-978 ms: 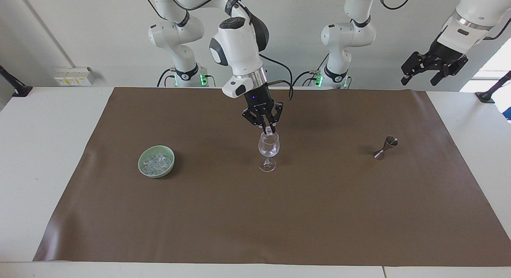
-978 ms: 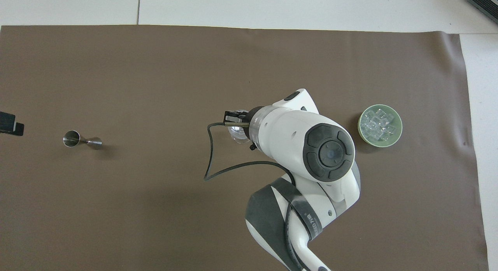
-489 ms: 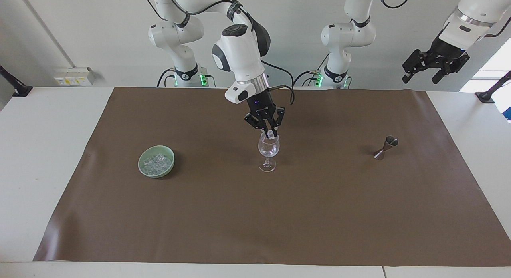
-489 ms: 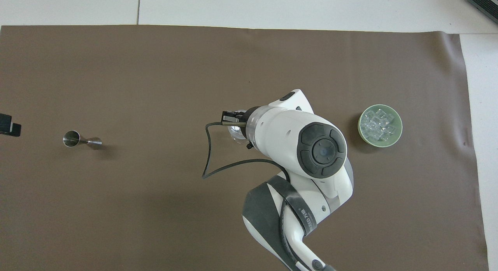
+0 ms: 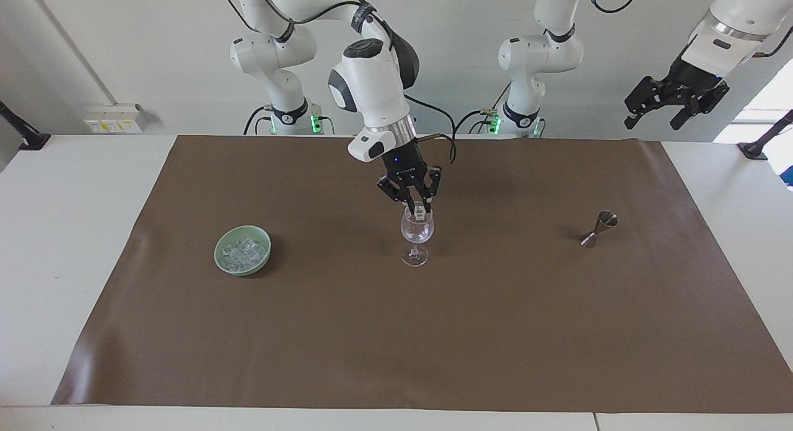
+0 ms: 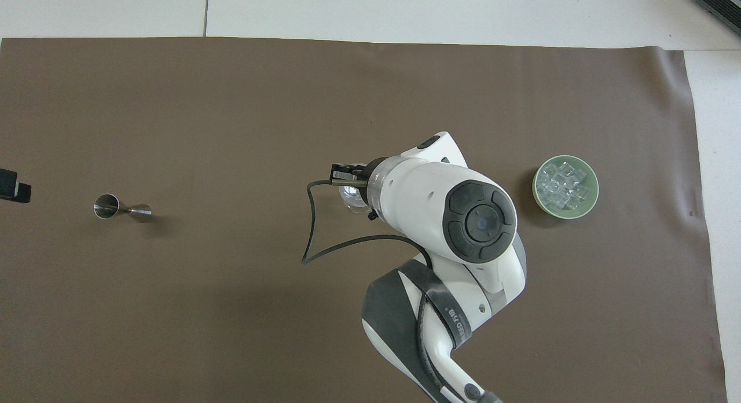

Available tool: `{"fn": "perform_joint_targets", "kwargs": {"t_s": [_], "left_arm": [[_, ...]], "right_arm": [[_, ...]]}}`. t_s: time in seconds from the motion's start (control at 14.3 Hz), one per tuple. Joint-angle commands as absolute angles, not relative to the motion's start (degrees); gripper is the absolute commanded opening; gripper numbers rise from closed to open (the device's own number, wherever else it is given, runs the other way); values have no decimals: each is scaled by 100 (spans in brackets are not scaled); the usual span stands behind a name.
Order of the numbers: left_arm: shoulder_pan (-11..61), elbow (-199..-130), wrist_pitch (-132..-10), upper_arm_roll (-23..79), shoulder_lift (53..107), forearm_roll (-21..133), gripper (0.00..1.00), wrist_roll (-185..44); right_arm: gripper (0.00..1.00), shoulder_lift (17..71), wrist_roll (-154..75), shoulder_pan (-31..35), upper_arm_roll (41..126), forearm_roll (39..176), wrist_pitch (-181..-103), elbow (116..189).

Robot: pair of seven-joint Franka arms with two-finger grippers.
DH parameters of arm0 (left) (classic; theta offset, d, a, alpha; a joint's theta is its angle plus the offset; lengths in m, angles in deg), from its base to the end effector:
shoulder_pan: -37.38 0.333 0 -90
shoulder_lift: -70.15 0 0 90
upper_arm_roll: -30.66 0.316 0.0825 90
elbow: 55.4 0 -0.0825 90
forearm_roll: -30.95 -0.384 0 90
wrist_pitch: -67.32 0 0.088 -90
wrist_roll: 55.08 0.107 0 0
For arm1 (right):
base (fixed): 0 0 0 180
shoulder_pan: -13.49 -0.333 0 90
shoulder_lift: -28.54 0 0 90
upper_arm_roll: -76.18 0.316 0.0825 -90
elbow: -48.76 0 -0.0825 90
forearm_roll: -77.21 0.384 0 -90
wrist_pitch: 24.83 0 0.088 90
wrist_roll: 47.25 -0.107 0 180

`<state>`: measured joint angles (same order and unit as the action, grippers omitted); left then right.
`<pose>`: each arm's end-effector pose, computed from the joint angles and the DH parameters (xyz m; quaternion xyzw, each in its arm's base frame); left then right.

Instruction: Pour wine and add ice with both arms

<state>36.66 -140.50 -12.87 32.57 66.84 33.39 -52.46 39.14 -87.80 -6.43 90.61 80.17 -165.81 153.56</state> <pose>0.5174 0.0063 0.6804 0.9995 -0.0158 -0.0132 0.0224 0.5389 0.3567 0.4833 -0.9708 0.0757 -0.1520 0.1696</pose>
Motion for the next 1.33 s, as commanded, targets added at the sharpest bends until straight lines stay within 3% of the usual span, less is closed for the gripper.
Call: {"fn": "perform_joint_targets", "kwargs": {"t_s": [0.0, 0.42, 0.49, 0.63, 0.91, 1.26], "left_arm": [[3623, -14039, -1196, 3286, 6637, 3218, 100, -5235], [3623, -14030, -1196, 3286, 6637, 3218, 100, -5235], [3623, -14039, -1196, 3286, 6637, 3218, 100, -5235], [3623, -14030, -1196, 3286, 6637, 3218, 100, -5235], [3623, -14039, -1196, 3286, 6637, 3218, 100, -5235], [3623, -14030, -1196, 3286, 6637, 3218, 100, -5235]], "right_arm": [[44, 4023, -8926, -629, 9077, 7914, -16695, 15247], [60, 3971, -8953, -673, 9077, 7914, -16660, 15212], [66, 3927, -8961, -673, 9077, 7914, -16625, 15203], [98, 3726, -8962, -664, 9077, 7923, -16546, 15203], [100, 3409, -8953, -559, 9007, 7915, -16178, 15212], [100, 2856, -8576, 73, 8998, 7704, -15238, 15212]]}}
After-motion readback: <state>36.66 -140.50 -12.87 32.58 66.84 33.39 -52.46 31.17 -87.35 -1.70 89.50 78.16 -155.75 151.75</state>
